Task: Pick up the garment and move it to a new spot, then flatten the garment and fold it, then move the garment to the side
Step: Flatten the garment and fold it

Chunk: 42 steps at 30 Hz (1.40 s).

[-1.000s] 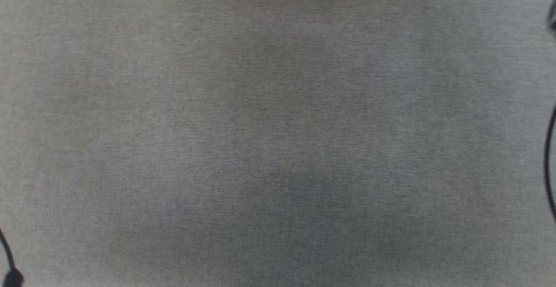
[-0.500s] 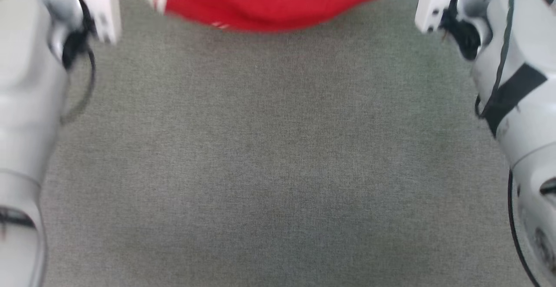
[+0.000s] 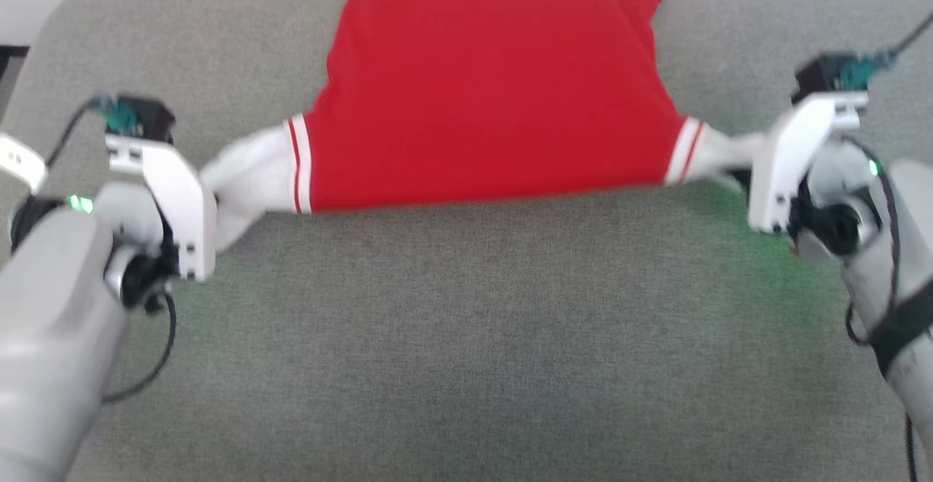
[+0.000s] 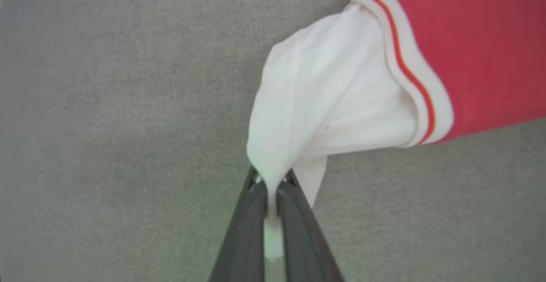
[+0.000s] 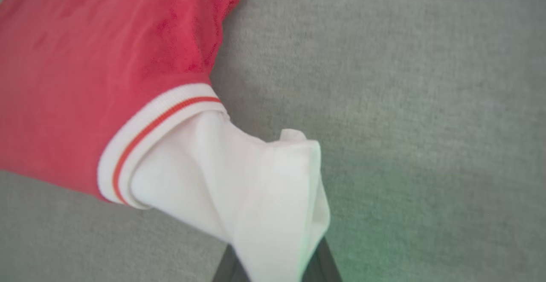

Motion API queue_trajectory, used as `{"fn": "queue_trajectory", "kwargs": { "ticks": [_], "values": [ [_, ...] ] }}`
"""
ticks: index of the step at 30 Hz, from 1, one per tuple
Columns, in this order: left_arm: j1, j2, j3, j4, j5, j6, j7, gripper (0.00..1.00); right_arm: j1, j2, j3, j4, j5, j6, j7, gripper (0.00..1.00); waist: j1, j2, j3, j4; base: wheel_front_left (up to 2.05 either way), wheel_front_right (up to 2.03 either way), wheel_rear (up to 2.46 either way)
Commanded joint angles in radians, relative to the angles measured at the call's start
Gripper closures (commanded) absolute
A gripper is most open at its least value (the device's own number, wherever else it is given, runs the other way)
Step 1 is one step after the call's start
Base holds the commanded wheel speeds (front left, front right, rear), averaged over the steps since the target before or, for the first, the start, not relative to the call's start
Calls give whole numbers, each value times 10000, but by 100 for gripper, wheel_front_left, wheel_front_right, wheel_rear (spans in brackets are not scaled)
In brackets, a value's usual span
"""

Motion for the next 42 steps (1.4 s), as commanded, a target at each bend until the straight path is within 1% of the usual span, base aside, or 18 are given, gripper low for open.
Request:
{"fn": "queue_trajectory", "kwargs": {
  "ticks": [1,4,7,9,14,17,19,20,23,26,28,31,32,33,35,39,41,42],
  "values": [
    [627,259,117,-538,-251,221,195,100,534,-289,-42,-306,204,-3,393,100,0,0,-207,-11,0,0,0],
    [1658,712,258,-1691,-493,691,505,100,1307,-583,-109,-942,429,-3,1067,100,0,0,-419,-42,0,0,0],
    [2849,1095,425,-3191,-847,1330,801,100,2162,-868,-230,-1736,635,-4,1764,100,0,0,-600,-53,0,0,0],
    [3692,1387,569,-4231,-1077,1842,968,100,2797,-1043,-334,-2399,752,-4,2174,100,0,0,-701,-55,0,0,0],
    [5827,2085,846,-6875,-1566,3141,1330,100,4505,-1494,-913,-4202,910,-4,3182,100,0,0,-799,-59,0,0,0],
    [6886,2384,963,-8168,-1698,3826,1355,100,5527,-1677,-1456,-5392,825,-3,3679,100,0,0,-771,-40,0,0,0],
    [7448,2537,1034,-8782,-1782,4185,1323,100,6250,-1659,-1887,-6142,750,-3,4026,100,0,0,-733,-20,0,0,0],
    [7448,2537,1034,-8782,-1782,4185,1323,100,6250,-1659,-1887,-6142,750,-3,4026,100,0,0,-733,-20,0,0,0],
    [8139,2708,1070,-9417,-1824,4600,1270,100,7230,-1494,-2547,-7194,434,-3,4570,100,0,0,-633,-1,0,0,0],
    [8572,2727,1148,-9712,-1901,4847,1118,100,8148,-1085,-3191,-8050,134,-3,5075,100,0,0,-526,31,0,0,0],
    [8722,2668,1167,-9712,-1925,4861,977,100,8612,-708,-3528,-8499,-118,-3,5254,100,0,0,-447,53,0,0,0],
    [8753,2466,1175,-9580,-1987,4709,700,100,9037,-218,-3838,-8969,-508,-3,5278,100,0,0,-330,56,0,0,0],
    [8718,2424,1182,-9520,-1973,4660,622,100,9087,-129,-3835,-9204,-631,-3,5139,91,0,0,-296,49,0,0,0],
    [8664,2366,1192,-9461,-1952,4632,542,100,9104,-68,-3865,-9358,-791,-3,5035,62,0,0,-261,41,0,0,0],
    [8546,2255,1219,-9406,-1906,4560,365,100,9091,-41,-3950,-9690,-1054,-3,4870,0,0,0,-190,16,0,0,0],
    [8374,2107,1197,-9368,-1796,4419,93,100,8903,-108,-4251,-10565,-1554,-3,4476,0,0,0,-35,-3,0,0,0],
    [8261,2037,1245,-9359,-1802,4375,-21,100,8673,-178,-4372,-11112,-1814,-1,4132,0,0,0,44,1,0,0,0],
    [8245,2011,1254,-9346,-1790,4349,-85,100,8543,-111,-4487,-11369,-1902,-1,3924,0,0,0,88,6,0,0,0]
  ]
}}
